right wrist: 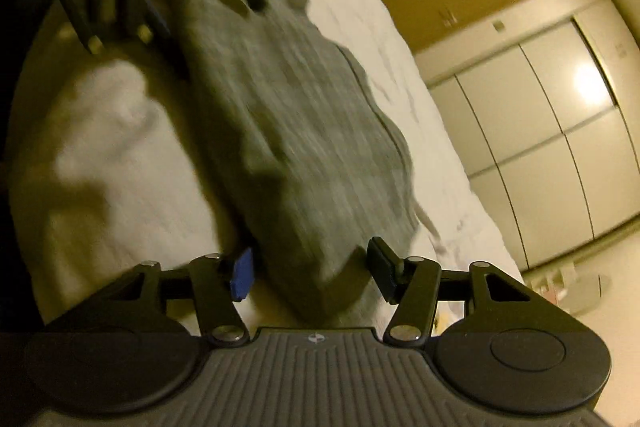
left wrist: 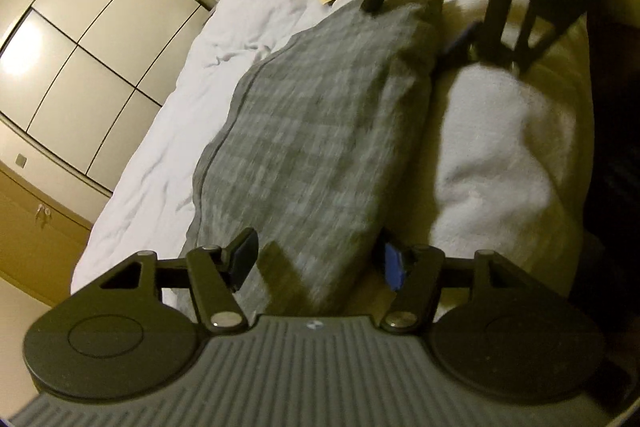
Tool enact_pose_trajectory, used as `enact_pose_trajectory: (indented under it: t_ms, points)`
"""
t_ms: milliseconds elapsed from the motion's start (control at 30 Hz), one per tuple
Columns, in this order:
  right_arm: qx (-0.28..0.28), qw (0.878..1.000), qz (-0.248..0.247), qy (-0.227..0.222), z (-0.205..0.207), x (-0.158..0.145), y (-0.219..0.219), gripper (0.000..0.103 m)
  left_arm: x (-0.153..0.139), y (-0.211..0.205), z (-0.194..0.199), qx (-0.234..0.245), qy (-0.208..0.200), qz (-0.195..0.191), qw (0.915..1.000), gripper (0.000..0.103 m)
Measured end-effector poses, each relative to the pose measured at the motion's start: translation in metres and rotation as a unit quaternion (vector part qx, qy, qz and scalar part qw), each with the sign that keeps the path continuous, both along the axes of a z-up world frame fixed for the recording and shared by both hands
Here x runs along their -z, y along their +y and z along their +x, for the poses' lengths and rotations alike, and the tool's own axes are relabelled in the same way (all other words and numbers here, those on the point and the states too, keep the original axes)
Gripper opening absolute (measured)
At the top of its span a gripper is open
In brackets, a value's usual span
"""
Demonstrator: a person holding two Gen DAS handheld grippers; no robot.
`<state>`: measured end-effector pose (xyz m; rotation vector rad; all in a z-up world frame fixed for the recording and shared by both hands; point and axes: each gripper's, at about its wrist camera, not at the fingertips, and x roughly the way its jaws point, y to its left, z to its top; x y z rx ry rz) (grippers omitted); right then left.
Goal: Fold clothes
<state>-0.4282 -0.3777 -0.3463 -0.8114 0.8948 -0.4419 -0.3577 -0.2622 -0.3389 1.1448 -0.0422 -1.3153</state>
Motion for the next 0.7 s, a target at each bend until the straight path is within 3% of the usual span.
enact_pose_trajectory:
  t_ms: [433, 500, 567, 700]
  points:
    - [-0.017, 0.999, -0.025, 0.01, 0.02, 0.011, -0.002, 0.056, 0.001, 0.0, -0.002, -0.003, -0.002, 0.004, 1.0, 0.061]
    - [-0.021, 0.999, -0.03, 0.011, 0.021, 0.012, -0.001, 0.056, 0.002, 0.002, -0.003, 0.0, -0.011, 0.005, 0.9999, 0.056]
    - [-0.024, 0.999, -0.03, 0.011, 0.022, 0.011, -0.001, 0.056, 0.003, 0.003, -0.004, 0.004, -0.02, 0.007, 0.9998, 0.045]
    - [-0.031, 0.999, -0.025, 0.007, 0.024, 0.011, -0.002, 0.056, 0.005, 0.005, -0.006, 0.01, -0.038, 0.01, 0.9992, 0.045]
